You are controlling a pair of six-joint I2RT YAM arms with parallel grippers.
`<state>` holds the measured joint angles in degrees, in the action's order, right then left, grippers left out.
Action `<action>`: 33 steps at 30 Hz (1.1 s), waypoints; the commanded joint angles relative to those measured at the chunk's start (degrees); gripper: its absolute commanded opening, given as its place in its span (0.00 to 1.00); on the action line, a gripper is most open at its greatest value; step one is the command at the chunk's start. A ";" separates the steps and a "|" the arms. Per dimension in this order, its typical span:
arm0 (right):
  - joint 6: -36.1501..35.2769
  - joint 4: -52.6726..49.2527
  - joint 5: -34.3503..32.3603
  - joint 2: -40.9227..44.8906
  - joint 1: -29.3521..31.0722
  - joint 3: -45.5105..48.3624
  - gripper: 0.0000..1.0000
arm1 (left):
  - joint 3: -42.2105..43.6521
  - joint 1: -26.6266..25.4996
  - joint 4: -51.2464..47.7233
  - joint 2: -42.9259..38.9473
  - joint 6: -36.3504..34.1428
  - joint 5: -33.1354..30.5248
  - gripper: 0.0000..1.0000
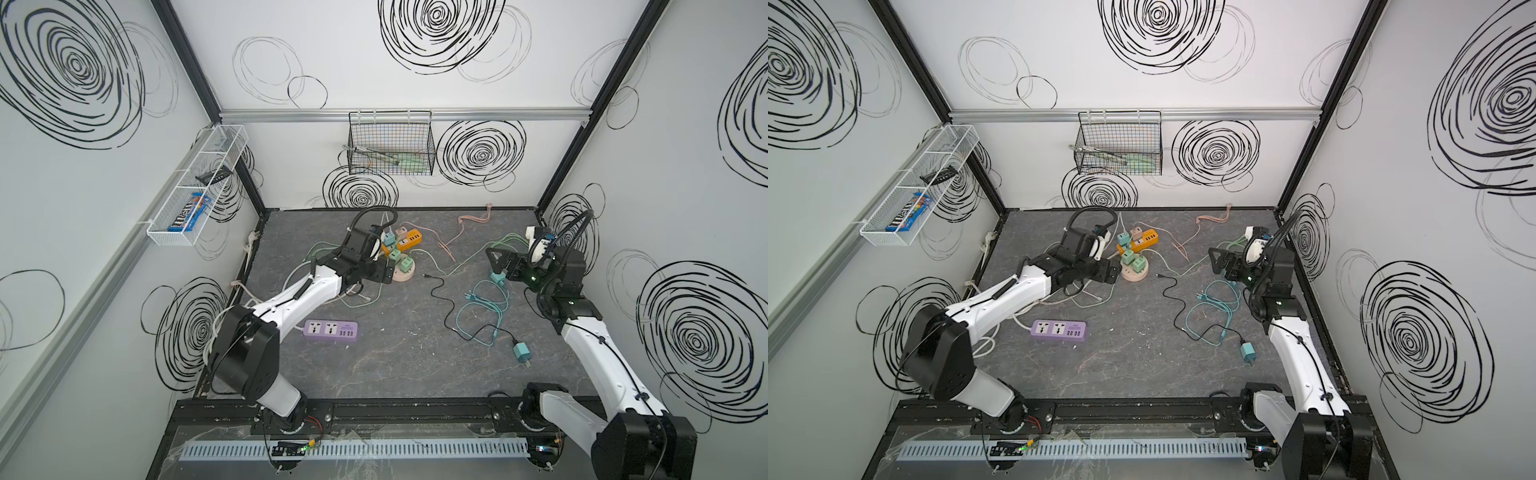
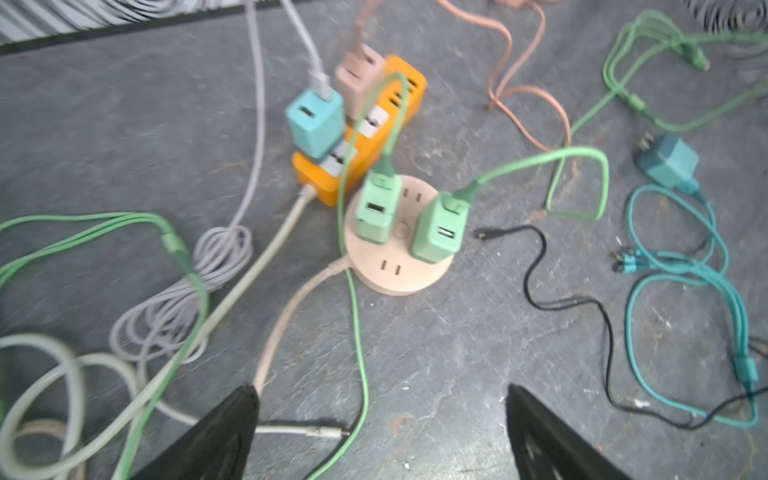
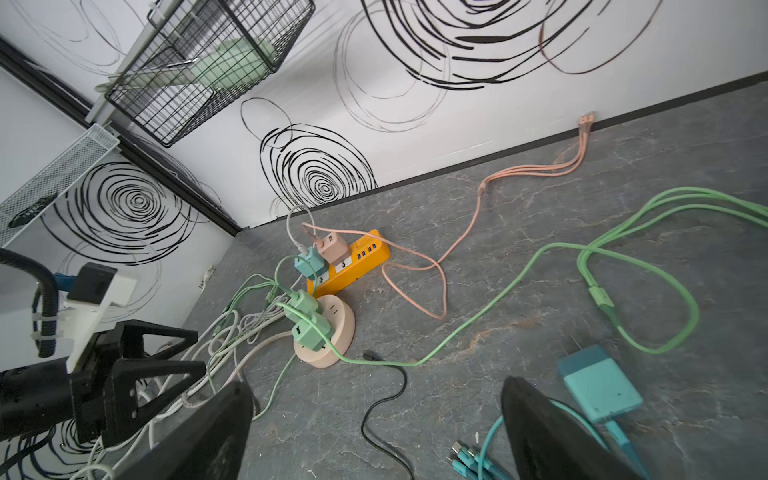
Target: Insert the plug
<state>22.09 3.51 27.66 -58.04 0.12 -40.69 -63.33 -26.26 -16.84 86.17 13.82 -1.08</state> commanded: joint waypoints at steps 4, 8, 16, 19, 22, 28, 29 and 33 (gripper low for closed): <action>0.80 10.56 -5.09 -0.88 12.42 2.71 0.97 | 11.44 6.35 7.75 -11.15 14.65 -12.81 0.96; 3.34 13.95 -9.42 -2.56 17.78 3.90 0.97 | 17.21 10.29 6.52 -17.32 20.70 -18.39 0.96; 4.86 12.31 -15.09 -5.33 19.48 2.86 0.97 | 27.72 21.63 3.59 -24.48 34.41 -16.94 0.96; 4.04 10.88 -16.60 -5.78 19.49 2.20 0.97 | 30.39 26.06 2.84 -24.65 37.38 -13.65 0.96; 3.92 10.49 -17.24 -6.08 19.48 2.19 0.97 | 33.28 29.15 4.68 -24.41 38.50 -8.66 0.96; 4.19 9.91 -17.33 -6.71 19.53 2.19 0.97 | 36.00 31.01 8.42 -21.46 38.29 -0.28 0.96; 4.12 9.78 -17.38 -6.73 19.48 2.19 0.97 | 35.99 30.92 8.54 -21.03 38.29 0.53 0.96; 3.82 9.25 -17.96 -6.91 19.53 2.10 0.97 | 35.48 29.18 6.75 -19.75 37.50 1.52 0.96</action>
<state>25.89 13.69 10.81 -64.62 19.44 -37.23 -27.62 3.84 -11.42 65.73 50.61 -2.09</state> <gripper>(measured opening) 0.975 0.962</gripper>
